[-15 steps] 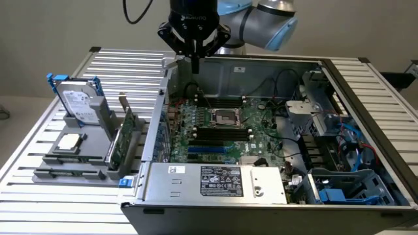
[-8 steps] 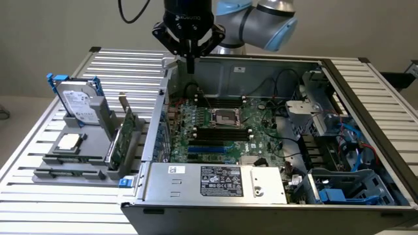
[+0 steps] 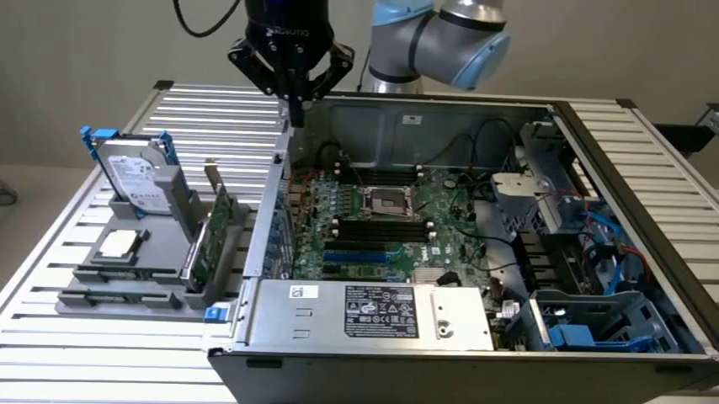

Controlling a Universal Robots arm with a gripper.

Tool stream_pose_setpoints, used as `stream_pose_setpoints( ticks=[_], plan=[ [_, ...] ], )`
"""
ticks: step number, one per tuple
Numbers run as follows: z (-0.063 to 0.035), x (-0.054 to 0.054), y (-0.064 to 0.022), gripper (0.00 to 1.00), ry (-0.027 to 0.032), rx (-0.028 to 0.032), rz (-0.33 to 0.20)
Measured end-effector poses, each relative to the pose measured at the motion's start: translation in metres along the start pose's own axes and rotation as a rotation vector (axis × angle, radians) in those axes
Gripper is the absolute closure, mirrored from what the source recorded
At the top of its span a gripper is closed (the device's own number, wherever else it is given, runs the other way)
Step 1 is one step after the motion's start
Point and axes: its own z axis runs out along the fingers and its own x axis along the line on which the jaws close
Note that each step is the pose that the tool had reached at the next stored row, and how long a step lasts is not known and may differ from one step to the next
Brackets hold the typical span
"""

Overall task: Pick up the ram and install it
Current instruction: 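Reach for the ram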

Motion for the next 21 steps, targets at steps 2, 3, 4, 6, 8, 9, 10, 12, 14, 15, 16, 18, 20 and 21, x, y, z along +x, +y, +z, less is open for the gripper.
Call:
stream_pose_setpoints(
  ticks=[2, 3, 4, 6, 8, 9, 10, 12, 14, 15, 16, 18, 20, 21],
  plan=[
    [0.0018, 0.009, -0.0011, 0.89, -0.0002, 0.0000, 0.000],
    [0.0026, 0.012, -0.0021, 0.89, -0.0002, 0.0000, 0.000],
    [0.0035, 0.016, -0.0033, 0.89, -0.0001, 0.0000, 0.000],
    [0.0048, 0.021, -0.0058, 0.89, -0.0001, 0.0000, 0.000],
    [0.0059, 0.024, -0.0086, 0.89, 0.0000, -0.0001, -0.002],
    [0.0066, 0.025, -0.0099, 0.89, -0.0001, -0.0003, -0.004],
    [0.0073, 0.027, -0.0110, 0.89, -0.0012, -0.0005, -0.006],
    [0.0081, 0.032, -0.0130, 0.89, -0.0059, -0.0010, -0.009],
    [0.0084, 0.036, -0.0147, 0.89, -0.0135, -0.0016, -0.012],
    [0.0085, 0.039, -0.0154, 0.89, -0.0176, -0.0021, -0.013],
    [0.0084, 0.041, -0.0160, 0.89, -0.0212, -0.0023, -0.014],
    [0.0084, 0.045, -0.0174, 0.89, -0.0268, -0.0027, -0.016],
    [0.0084, 0.051, -0.0189, 0.89, -0.0287, -0.0028, -0.020],
    [0.0084, 0.053, -0.0198, 0.89, -0.0291, -0.0029, -0.023]
  ],
)
